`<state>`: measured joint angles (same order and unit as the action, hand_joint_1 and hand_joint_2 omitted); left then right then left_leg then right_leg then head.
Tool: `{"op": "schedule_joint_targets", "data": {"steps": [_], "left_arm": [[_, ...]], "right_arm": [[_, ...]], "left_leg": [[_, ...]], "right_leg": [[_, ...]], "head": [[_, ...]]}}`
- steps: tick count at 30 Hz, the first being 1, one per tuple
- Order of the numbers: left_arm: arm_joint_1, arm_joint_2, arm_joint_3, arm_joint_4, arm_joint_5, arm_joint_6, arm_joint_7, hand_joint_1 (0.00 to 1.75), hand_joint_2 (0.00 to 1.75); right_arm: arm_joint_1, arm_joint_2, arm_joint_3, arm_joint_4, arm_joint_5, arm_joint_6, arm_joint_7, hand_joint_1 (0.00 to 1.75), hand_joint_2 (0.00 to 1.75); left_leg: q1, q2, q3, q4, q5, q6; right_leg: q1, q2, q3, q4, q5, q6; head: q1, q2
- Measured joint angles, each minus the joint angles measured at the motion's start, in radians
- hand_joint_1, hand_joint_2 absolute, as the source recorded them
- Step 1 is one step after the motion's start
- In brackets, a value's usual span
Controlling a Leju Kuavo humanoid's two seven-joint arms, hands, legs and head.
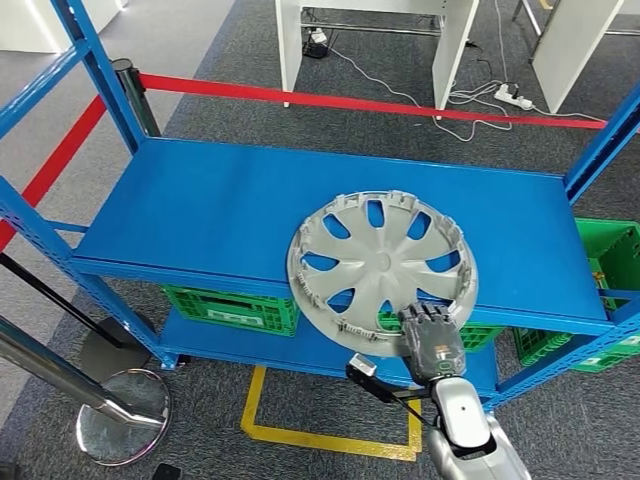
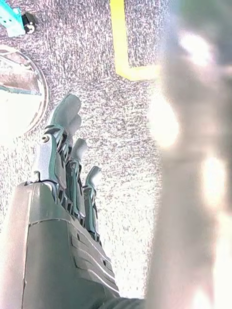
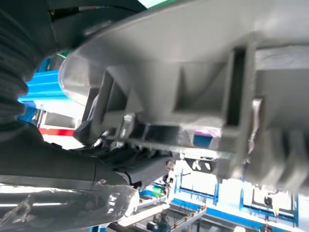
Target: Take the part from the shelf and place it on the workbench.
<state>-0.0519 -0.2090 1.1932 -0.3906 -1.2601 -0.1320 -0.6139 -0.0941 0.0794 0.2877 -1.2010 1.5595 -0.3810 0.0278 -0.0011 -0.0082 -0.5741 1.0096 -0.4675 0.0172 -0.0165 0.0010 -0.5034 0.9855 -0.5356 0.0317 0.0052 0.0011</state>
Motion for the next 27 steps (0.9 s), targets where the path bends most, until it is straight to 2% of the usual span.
{"op": "schedule_joint_targets", "data": {"steps": [3, 16, 27], "left_arm": [[0.0, 0.002, 0.002, 0.001, 0.0, -0.003, -0.006, 0.0, 0.0], [0.0, 0.006, 0.012, 0.005, 0.0, 0.0, -0.014, 0.0, 0.0], [0.0, 0.004, 0.018, 0.006, 0.0, 0.001, -0.015, 0.0, 0.0]], "right_arm": [[0.011, 0.0, 0.0, -0.04, -0.001, -0.001, -0.012, 1.75, 1.75], [0.051, 0.0, 0.015, -0.252, -0.04, -0.022, -0.051, 1.75, 1.75], [0.066, 0.0, 0.021, -0.314, -0.044, -0.029, -0.053, 1.75, 1.75]], "left_leg": [[0.0, 0.0, -0.001, 0.0, 0.0, 0.0], [0.0, 0.0, -0.002, 0.0, 0.0, 0.0], [0.0, 0.0, -0.002, 0.0, 0.0, 0.0]], "right_leg": [[0.0, 0.0, 0.006, 0.0, 0.001, 0.0], [0.0, 0.0, 0.007, 0.0, 0.0, 0.0], [0.0, 0.0, 0.007, 0.0, 0.0, 0.0]], "head": [[0.0, 0.0], [0.0, 0.0], [0.0, 0.0]]}}
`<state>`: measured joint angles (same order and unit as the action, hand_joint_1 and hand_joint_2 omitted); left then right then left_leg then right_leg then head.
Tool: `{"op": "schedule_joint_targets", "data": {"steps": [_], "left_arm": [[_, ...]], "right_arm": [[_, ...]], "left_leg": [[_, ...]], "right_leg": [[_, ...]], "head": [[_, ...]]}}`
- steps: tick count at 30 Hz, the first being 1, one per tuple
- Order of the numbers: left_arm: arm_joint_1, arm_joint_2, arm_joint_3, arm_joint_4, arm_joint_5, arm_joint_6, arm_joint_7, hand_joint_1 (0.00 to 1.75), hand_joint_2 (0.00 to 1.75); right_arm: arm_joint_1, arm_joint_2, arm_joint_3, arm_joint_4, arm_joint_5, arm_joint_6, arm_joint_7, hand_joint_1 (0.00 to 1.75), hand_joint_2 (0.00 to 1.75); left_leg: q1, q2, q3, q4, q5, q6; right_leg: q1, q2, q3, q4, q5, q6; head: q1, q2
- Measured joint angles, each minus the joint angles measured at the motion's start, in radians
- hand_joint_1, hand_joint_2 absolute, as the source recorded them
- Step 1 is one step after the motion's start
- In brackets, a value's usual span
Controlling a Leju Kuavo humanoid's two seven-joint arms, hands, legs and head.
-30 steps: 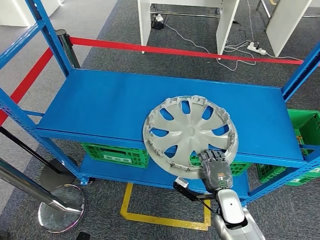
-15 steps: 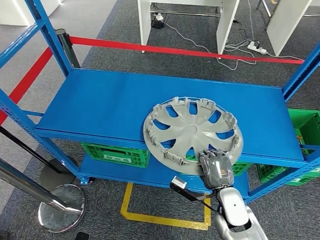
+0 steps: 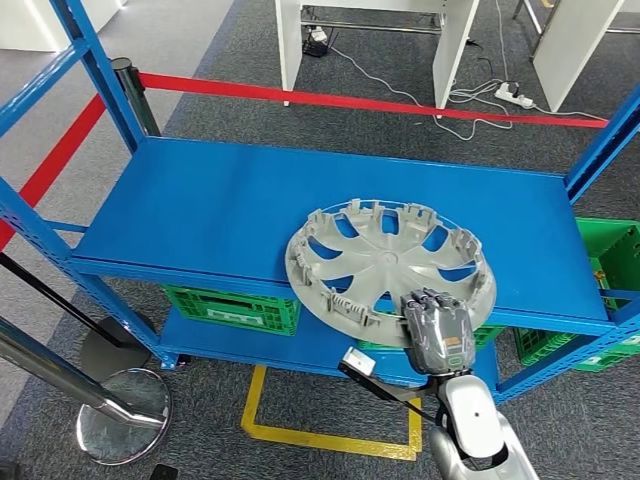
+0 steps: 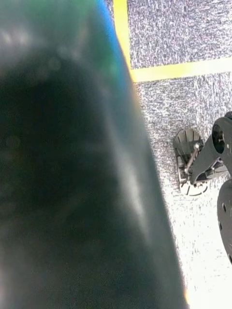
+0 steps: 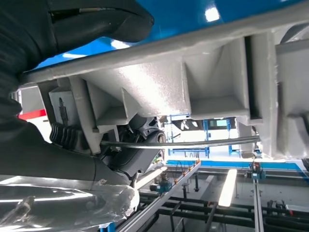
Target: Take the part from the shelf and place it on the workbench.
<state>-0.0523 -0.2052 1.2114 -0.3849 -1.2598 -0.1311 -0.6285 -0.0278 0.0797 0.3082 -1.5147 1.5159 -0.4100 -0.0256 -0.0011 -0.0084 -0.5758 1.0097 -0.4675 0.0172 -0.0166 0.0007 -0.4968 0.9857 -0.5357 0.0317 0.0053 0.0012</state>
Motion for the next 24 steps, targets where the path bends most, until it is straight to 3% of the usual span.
{"op": "schedule_joint_targets", "data": {"steps": [5, 18, 24], "left_arm": [[0.0, 0.0, 0.005, 0.0, -0.001, -0.008, 0.003, 0.0, 0.0], [0.001, -0.001, 0.013, 0.0, -0.008, -0.02, 0.034, 0.0, 0.0], [0.0, 0.009, 0.012, 0.004, -0.026, 0.007, 0.035, 0.0, 0.0]], "right_arm": [[0.01, 0.0, 0.008, -0.089, 0.0, -0.056, -0.01, 1.75, 1.75], [0.033, -0.02, 0.072, -0.536, 0.043, -0.143, -0.038, 1.75, 1.75], [0.052, -0.026, 0.075, -0.638, 0.043, -0.201, -0.066, 1.75, 1.75]], "left_leg": [[0.0, 0.0, 0.0, 0.0, 0.0, 0.0], [0.0, 0.0, -0.003, 0.0, 0.0, 0.0], [0.0, 0.0, -0.003, 0.0, -0.001, -0.001]], "right_leg": [[0.0, 0.0, 0.0, 0.0, 0.0, 0.0], [0.0, 0.0, -0.003, 0.0, -0.001, 0.0], [0.0, 0.0, -0.003, 0.0, -0.001, 0.0]], "head": [[0.0, 0.0], [0.0, 0.0], [0.0, 0.0]]}}
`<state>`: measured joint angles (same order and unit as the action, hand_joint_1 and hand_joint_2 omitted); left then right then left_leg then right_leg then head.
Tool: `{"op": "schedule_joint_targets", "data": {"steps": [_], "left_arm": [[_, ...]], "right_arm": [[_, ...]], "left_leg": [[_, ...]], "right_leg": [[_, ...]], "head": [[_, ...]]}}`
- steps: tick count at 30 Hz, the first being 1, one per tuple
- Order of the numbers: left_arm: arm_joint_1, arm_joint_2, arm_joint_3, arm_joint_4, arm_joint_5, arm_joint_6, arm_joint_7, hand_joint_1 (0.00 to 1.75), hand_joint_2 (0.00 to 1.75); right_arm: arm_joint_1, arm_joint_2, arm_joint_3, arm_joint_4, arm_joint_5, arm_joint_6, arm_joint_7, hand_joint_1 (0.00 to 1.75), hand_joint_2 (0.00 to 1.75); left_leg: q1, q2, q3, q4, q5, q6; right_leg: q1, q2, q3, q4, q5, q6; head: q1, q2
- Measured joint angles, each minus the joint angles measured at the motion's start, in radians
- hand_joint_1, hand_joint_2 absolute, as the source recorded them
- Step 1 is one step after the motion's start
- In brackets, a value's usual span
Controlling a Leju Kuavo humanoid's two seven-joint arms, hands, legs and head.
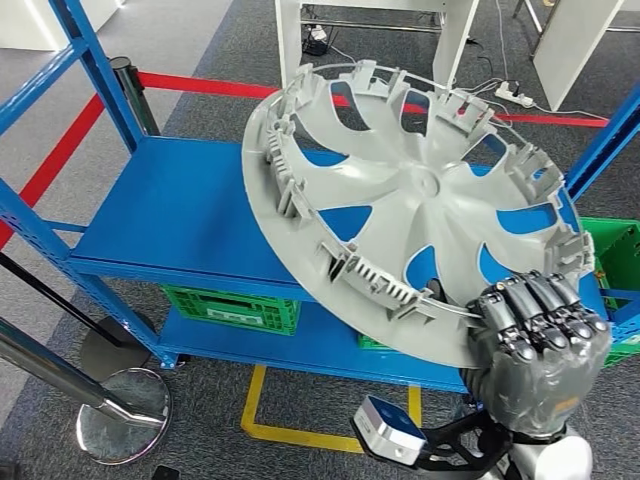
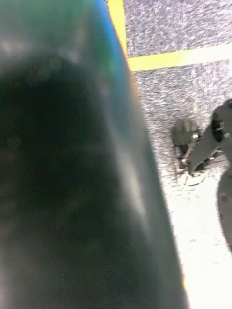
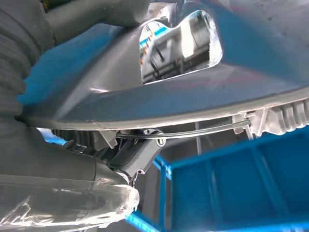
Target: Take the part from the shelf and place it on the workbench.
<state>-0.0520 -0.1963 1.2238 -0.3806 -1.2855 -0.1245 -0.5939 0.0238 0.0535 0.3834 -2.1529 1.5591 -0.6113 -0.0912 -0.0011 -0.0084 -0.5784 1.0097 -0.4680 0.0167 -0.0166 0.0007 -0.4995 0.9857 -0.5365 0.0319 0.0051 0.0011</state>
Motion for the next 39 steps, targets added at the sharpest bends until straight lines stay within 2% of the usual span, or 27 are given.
{"op": "schedule_joint_targets", "data": {"steps": [17, 39], "left_arm": [[-0.003, 0.051, 0.0, 0.059, -0.022, 0.051, 0.001, 0.0, 0.0], [-0.021, 0.086, 0.0, 0.095, -0.027, 0.053, -0.004, 0.0, 0.0]], "right_arm": [[0.019, -0.025, 0.019, -0.049, 0.0, -0.026, 0.015, 1.75, 1.75], [0.05, -0.032, 0.019, -0.038, 0.0, -0.044, 0.016, 1.75, 1.75]], "left_leg": [[0.0, 0.0, 0.0, 0.0, 0.0, 0.0], [0.0, 0.0, 0.0, 0.0, 0.0, 0.0]], "right_leg": [[0.0, 0.0, 0.0, 0.0, 0.0, 0.0], [0.0, 0.0, 0.0, 0.0, 0.0, 0.0]], "head": [[0.0, 0.0], [0.0, 0.0]]}}
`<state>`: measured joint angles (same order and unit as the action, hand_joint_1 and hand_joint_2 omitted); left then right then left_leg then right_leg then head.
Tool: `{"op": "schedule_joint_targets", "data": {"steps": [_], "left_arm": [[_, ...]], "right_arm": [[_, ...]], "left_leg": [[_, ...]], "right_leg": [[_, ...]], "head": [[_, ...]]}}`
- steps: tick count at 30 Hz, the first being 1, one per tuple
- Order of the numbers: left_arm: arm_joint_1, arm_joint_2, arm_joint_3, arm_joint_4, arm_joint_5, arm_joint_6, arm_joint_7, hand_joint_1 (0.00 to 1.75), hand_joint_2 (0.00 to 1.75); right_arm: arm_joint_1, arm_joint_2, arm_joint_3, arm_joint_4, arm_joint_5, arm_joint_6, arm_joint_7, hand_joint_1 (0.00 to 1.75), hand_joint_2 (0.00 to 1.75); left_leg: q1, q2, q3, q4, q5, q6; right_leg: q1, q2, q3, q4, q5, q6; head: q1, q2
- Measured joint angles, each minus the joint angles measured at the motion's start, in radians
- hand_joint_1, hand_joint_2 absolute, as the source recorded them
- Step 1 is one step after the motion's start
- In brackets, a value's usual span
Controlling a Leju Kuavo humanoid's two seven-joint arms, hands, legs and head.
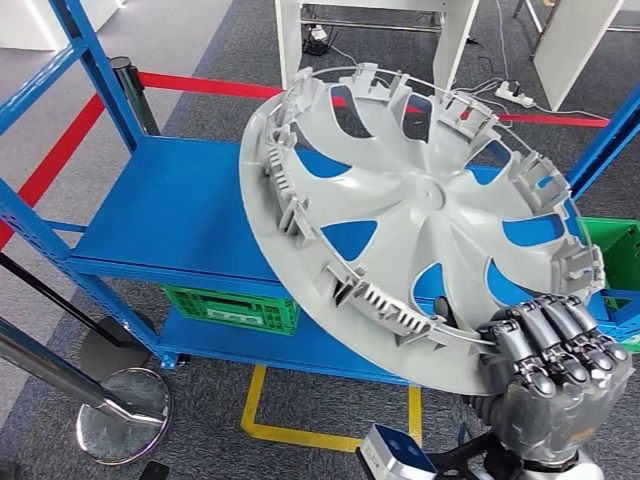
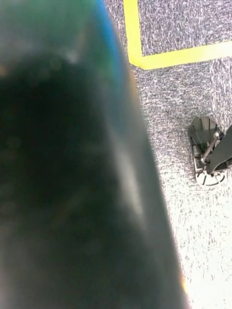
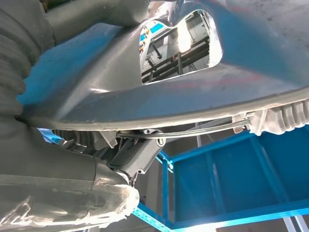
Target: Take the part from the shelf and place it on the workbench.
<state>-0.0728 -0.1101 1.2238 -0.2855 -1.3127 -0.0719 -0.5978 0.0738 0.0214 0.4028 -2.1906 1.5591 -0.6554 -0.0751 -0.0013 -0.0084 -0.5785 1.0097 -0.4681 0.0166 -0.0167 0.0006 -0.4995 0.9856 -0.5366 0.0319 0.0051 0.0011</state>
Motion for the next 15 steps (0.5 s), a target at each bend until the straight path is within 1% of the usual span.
{"op": "schedule_joint_targets", "data": {"steps": [6, 9, 11, 13, 14, 15], "left_arm": [[-0.006, 0.007, 0.0, 0.004, 0.0, 0.0, 0.0, 0.0, 0.0], [-0.012, 0.011, 0.0, 0.004, 0.001, 0.0, 0.0, 0.0, 0.0], [-0.016, 0.013, 0.0, 0.004, 0.001, -0.001, 0.0, 0.0, 0.0], [-0.018, 0.016, 0.0, 0.004, 0.002, -0.002, 0.0, 0.0, 0.0], [-0.019, 0.018, 0.0, 0.005, 0.003, -0.002, 0.0, 0.0, 0.0], [-0.02, 0.018, 0.0, 0.005, 0.003, -0.003, -0.001, 0.0, 0.0]], "right_arm": [[0.0, 0.0, 0.002, 0.0, 0.0, 0.001, 0.005, 1.75, 1.75], [-0.001, 0.0, 0.005, 0.001, 0.0, 0.002, 0.007, 1.75, 1.75], [-0.002, 0.0, 0.007, 0.001, 0.0, 0.002, 0.009, 1.75, 1.75], [-0.003, 0.0, 0.01, 0.001, 0.0, 0.003, 0.013, 1.75, 1.75], [-0.003, 0.0, 0.011, 0.001, 0.0, 0.003, 0.016, 1.75, 1.75], [-0.004, 0.0, 0.013, 0.001, 0.0, 0.003, 0.018, 1.75, 1.75]], "left_leg": [[-0.003, 0.0, 0.0, 0.0, -0.001, 0.001], [-0.006, 0.0, 0.0, 0.002, -0.002, 0.004], [-0.009, 0.0, 0.0, 0.003, -0.004, 0.007], [-0.012, 0.0, 0.0, 0.005, -0.004, 0.011], [-0.011, 0.0, 0.001, 0.001, -0.001, 0.015], [-0.009, 0.001, 0.002, -0.004, 0.003, 0.02]], "right_leg": [[-0.003, 0.0, 0.0, -0.001, 0.0, 0.0], [-0.006, 0.0, 0.0, -0.001, 0.0, 0.003], [-0.009, 0.0, 0.0, -0.001, 0.0, 0.007], [-0.012, 0.0, 0.001, -0.003, 0.002, 0.014], [-0.012, 0.0, 0.002, -0.003, 0.001, 0.017], [-0.012, 0.0, -0.001, 0.003, -0.005, 0.02]], "head": [[0.0, 0.0], [0.0, 0.0], [0.0, 0.0], [0.0, 0.0], [0.0, 0.0], [0.0, 0.0]]}}
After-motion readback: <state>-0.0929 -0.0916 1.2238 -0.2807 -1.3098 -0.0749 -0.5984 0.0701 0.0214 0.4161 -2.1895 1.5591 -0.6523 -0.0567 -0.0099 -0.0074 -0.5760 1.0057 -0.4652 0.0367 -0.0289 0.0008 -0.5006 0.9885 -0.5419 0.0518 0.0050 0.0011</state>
